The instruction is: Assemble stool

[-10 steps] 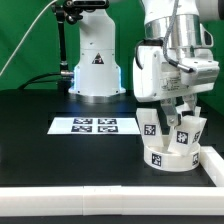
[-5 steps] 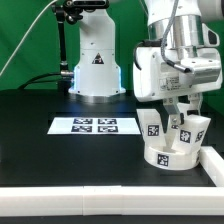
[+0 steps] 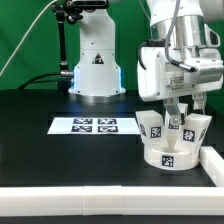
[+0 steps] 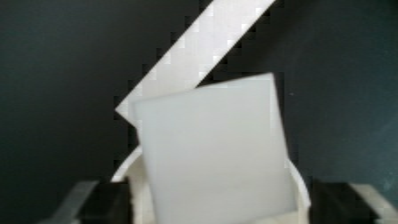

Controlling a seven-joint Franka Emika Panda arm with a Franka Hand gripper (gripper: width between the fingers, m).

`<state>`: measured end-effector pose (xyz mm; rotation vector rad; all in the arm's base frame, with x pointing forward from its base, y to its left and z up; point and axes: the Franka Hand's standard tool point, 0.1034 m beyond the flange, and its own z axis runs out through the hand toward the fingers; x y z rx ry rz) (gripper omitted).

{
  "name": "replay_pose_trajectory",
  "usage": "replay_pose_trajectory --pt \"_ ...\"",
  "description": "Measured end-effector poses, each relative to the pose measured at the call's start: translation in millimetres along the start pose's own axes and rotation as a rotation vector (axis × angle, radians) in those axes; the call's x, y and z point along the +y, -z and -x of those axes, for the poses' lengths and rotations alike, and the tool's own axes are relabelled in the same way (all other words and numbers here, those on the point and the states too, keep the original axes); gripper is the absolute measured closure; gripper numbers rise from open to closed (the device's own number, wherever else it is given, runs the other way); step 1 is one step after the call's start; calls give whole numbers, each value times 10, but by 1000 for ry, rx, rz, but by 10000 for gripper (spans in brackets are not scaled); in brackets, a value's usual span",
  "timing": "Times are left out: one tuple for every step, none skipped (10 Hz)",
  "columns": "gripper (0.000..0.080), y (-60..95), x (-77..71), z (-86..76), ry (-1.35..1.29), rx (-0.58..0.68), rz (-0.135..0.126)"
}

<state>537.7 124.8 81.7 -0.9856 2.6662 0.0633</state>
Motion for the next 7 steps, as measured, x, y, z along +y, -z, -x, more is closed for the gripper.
replay_pose_trajectory --pt "207 98 -36 65 5 -23 -2" --pt "161 223 -74 133 8 -49 -3" --pt "153 298 -83 184 2 -66 9" --pt "153 285 -89 167 3 -62 5" --pt "153 267 -85 156 4 -58 6" --pt "151 266 -85 156 4 -58 6" --pt "151 265 -85 155 4 -58 6"
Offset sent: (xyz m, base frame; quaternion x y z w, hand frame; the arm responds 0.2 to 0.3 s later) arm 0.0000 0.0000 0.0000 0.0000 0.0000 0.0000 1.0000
